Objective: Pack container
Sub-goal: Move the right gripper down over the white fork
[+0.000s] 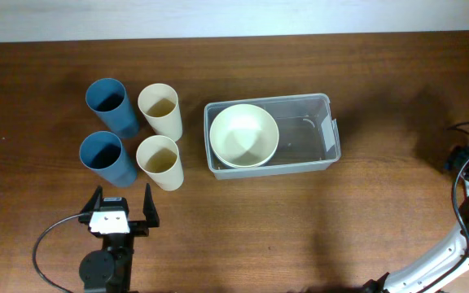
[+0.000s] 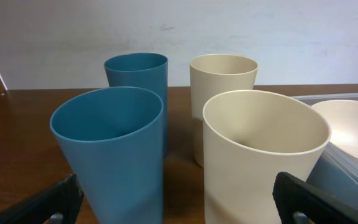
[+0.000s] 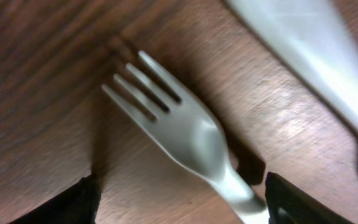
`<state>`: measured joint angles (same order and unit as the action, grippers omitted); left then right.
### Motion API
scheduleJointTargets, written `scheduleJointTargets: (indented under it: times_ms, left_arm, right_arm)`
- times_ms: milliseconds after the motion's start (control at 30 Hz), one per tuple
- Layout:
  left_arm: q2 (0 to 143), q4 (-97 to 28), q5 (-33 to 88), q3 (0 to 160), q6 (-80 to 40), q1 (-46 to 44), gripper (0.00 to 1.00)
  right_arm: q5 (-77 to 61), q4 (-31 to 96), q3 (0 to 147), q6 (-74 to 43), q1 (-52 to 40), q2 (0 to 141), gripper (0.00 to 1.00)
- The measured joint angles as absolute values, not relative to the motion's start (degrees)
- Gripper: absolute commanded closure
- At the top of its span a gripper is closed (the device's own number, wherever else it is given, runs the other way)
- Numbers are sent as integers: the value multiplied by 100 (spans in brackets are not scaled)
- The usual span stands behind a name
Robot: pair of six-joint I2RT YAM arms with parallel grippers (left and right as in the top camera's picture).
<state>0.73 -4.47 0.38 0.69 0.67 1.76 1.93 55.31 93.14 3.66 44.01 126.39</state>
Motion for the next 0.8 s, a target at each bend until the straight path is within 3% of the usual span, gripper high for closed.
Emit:
scheduleJointTargets:
  times_ms: [100,300,800]
  left_arm:
    - [73,-447,38,69,67,176,0]
    - [73,-447,38,69,67,176,0]
    - [73,-447,38,69,67,176,0]
  right_arm:
    - [19,5603,9297,97,4401,12645,24]
    - [-34,5889,9303,-624,4383,12658,44]
    - [-257,6683,9266,-1406,4379,12691,48]
